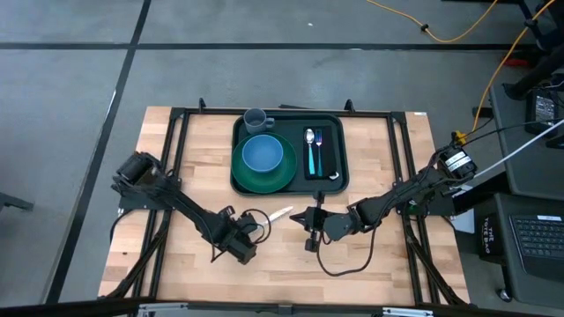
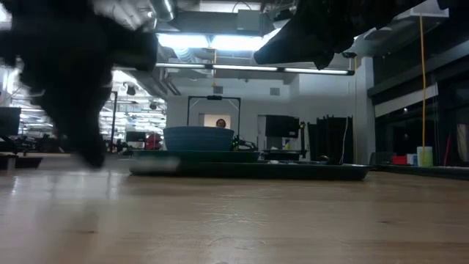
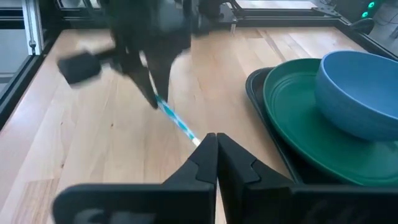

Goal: Set up tray
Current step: Put the knife on the napkin to the right of the fork

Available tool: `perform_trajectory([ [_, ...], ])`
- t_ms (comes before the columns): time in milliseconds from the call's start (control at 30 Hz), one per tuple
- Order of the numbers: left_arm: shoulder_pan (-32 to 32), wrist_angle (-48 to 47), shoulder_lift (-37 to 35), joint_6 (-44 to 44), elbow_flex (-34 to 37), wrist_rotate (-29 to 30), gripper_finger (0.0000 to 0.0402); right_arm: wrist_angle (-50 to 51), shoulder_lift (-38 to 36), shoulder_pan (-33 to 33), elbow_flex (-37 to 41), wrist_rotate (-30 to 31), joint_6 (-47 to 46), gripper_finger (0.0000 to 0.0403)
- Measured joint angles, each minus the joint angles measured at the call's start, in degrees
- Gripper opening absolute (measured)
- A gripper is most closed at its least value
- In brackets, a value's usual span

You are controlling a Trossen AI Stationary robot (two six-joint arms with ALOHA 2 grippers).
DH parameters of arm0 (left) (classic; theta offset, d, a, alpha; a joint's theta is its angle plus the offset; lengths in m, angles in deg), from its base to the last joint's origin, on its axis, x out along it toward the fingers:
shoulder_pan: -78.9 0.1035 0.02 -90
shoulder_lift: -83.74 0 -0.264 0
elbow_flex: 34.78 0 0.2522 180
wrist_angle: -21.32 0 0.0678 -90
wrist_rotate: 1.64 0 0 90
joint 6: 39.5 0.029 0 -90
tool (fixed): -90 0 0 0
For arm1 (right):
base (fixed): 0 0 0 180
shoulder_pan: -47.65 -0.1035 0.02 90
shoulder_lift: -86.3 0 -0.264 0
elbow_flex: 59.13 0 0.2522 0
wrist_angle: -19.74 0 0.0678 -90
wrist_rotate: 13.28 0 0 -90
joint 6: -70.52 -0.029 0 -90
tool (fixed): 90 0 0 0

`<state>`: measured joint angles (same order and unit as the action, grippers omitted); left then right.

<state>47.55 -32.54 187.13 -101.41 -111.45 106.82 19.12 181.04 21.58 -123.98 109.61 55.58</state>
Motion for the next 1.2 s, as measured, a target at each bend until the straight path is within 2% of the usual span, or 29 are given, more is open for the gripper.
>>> perform_trajectory([
  [133, -0.17, -6.37, -4.38, 0.12, -0.25, 4.19, 0.0031, 0.32, 0.0, -0.37, 0.0, 0.0, 0.22, 0.0014],
  [333, -0.48, -11.04, -10.45, 2.42, -0.18, 10.3, 0.0031, 0.58, 0.0, -2.35, 0.0, 0.0, 0.63, 0.0024],
  [533, -0.33, -6.86, -18.11, 5.31, 6.19, 11.17, 0.0031, 0.58, 0.0, -4.12, 0.0, 0.0, 2.21, 0.0012],
  [633, -0.33, 1.22, -22.23, 8.86, 11.44, 11.78, 0.0031, 0.62, 0.0, -4.59, 0.0, 0.02, 2.58, 0.0008],
  [833, 1.2, 21.4, -28.64, 21.28, 22.04, 10.49, 0.0031, 0.53, 0.0, -4.56, 0.0, 0.67, 3.2, 0.0019],
  [1067, 7.09, 35.38, -33.96, 34.41, 30.02, 7.31, 0.0031, 0.25, 0.0, -4.44, 0.0, 2.64, 3.52, 0.0029],
  [1200, 11.31, 45.92, -35.96, 45.88, 32.95, 5.2, 0.0031, -0.06, 0.03, -3.93, 0.0, 2.64, 5.16, 0.0029],
])
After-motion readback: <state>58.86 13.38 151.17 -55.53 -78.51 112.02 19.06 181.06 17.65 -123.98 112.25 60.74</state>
